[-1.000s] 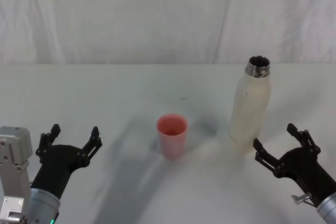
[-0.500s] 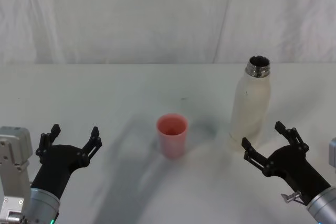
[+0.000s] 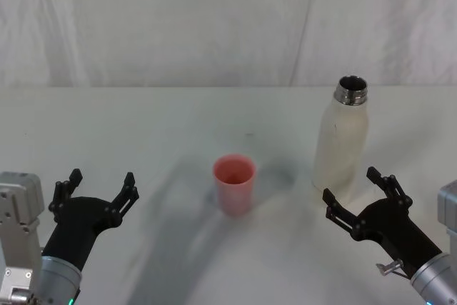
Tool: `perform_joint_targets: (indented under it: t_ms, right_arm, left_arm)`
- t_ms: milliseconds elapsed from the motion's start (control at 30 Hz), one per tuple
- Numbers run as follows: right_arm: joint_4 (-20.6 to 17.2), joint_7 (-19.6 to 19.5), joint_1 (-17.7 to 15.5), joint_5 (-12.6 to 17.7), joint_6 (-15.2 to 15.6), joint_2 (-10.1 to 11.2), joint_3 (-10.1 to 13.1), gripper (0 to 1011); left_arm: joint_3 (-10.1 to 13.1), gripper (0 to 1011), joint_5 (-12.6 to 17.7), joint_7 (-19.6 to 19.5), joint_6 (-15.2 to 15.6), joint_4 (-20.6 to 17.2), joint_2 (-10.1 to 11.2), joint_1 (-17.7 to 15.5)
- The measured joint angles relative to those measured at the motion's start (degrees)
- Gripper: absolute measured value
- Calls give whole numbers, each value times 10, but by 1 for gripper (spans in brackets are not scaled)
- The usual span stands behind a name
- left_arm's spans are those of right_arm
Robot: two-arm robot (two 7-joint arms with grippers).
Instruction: Grasp the thermos with one hand and pour water into the cup lid.
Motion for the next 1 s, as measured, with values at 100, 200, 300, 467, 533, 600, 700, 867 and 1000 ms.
perform_joint_targets:
  t_ms: [100,200,300,467,533,600,700,867,1000]
  right_arm:
    - [3,-1,1,-1,3,1,0,1001]
    - [5,-1,2,-1,5,1,-1,1001]
    - [7,-3,3,-2,7,1,0,1001]
    - [8,-4,4,-1,12,2,1,1001]
    - [9,-4,5,1,15,2,1,1001]
    - [10,-4,6,2,17,2,1,1001]
    - [11,-4,8,4,19,2,1,1001]
    - [13,-4,11,6,21,2,2,1001]
    - [13,-4,12,7,23,2,1,1001]
  left_arm:
    - [0,1001,0,0,0,0,0,0]
    - [0,1001,0,0,0,0,0,0]
    - [0,1001,0,0,0,0,0,0]
    - [0,1001,0,0,0,0,0,0]
    - [0,1001,0,0,0,0,0,0]
    - [0,1001,0,0,0,0,0,0]
    - [0,1001,0,0,0,0,0,0]
    - [0,1001,0,0,0,0,0,0]
    - [0,1001,0,0,0,0,0,0]
